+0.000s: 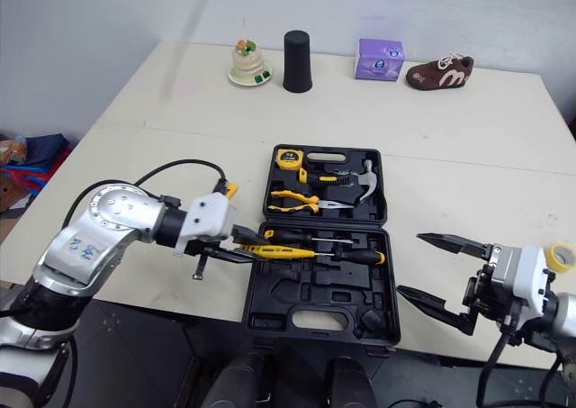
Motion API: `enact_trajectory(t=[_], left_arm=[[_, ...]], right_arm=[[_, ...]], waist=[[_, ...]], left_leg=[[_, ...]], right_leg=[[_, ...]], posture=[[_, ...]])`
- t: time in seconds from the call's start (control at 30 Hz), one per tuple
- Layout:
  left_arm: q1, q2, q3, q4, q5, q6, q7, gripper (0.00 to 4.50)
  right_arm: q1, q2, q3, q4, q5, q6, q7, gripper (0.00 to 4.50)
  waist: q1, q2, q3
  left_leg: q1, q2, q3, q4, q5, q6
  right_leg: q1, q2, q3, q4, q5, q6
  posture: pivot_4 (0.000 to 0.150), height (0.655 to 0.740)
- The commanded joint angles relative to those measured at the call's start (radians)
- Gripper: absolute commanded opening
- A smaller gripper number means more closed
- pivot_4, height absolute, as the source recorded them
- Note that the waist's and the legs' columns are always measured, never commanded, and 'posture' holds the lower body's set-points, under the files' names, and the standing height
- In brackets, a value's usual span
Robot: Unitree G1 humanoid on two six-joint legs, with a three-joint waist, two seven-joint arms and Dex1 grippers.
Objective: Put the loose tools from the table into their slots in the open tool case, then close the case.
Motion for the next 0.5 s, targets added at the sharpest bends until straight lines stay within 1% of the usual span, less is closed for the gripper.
enact_trajectory(t=[0.03,0.17,0.23,0.37,0.5], left_arm=[[-0.040,-0.039,-0.066,-0.077,0.027,0.094,0.038,0.51],[-0.069,-0.047,-0.125,-0.078,0.077,0.125,0.050,0.51],[-0.083,-0.076,-0.146,-0.063,0.105,0.135,0.082,0.51],[-0.126,-0.067,-0.207,-0.014,0.185,0.155,0.087,0.51],[-0.111,-0.072,-0.200,-0.019,0.168,0.184,0.069,0.51]], right_arm=[[-0.001,0.007,-0.027,-0.022,0.005,-0.017,-0.003,4.50],[-0.002,0.009,-0.022,-0.040,0.003,-0.007,-0.019,4.50],[0.002,0.009,-0.020,-0.064,0.005,0.004,-0.034,4.50],[-0.008,0.010,-0.014,-0.120,0.013,0.031,-0.090,4.50],[-0.016,0.005,-0.008,-0.146,0.013,0.054,-0.116,4.50]], waist=[[0.002,0.000,0.000],[0.001,0.000,0.000],[0.003,0.000,0.000],[0.003,0.000,0.000],[0.003,0.000,0.000]], left_leg=[[0.000,0.000,0.000,0.000,0.000,0.001],[-0.001,-0.001,0.000,0.000,0.000,0.001],[-0.001,0.000,-0.001,0.000,0.000,0.000],[-0.001,-0.001,-0.001,0.001,0.001,0.001],[-0.001,-0.001,-0.001,0.001,0.001,0.001]], right_leg=[[0.000,0.000,0.000,0.000,0.000,0.000],[0.000,-0.001,0.000,0.000,0.000,0.000],[0.000,-0.001,0.000,0.000,0.000,0.000],[0.000,-0.001,0.000,0.000,0.000,0.000],[0.000,-0.001,0.000,0.000,0.000,0.000]], posture=[[0.150,0.7341],[0.150,0.7341],[0.150,0.7341],[0.150,0.7341],[0.150,0.7341]])
